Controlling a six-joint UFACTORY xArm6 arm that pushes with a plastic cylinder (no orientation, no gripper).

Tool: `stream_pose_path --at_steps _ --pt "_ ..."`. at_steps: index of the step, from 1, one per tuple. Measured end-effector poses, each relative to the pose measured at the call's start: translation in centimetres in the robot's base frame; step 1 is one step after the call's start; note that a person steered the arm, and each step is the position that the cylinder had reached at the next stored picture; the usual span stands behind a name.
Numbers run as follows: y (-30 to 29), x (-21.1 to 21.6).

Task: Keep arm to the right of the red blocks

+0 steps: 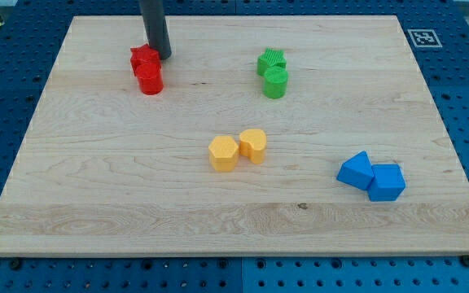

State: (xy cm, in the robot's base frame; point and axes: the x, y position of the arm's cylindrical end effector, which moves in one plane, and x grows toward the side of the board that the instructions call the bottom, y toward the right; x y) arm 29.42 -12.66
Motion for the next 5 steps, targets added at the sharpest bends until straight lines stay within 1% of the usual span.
stream_pose_path --at_steps 2,3,5 --pt "0.0 -0.5" --pt "2.3 -1.1" --pt "3.3 -0.7"
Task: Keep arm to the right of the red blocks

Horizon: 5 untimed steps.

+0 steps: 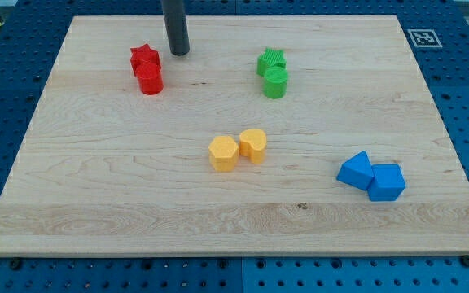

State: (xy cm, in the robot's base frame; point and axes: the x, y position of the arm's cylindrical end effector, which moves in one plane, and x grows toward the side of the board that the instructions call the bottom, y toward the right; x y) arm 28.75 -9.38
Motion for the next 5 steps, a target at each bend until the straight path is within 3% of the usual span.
stream_pose_path --at_steps 1,5 --pt "1.54 2.85" --pt "1.72 3.04"
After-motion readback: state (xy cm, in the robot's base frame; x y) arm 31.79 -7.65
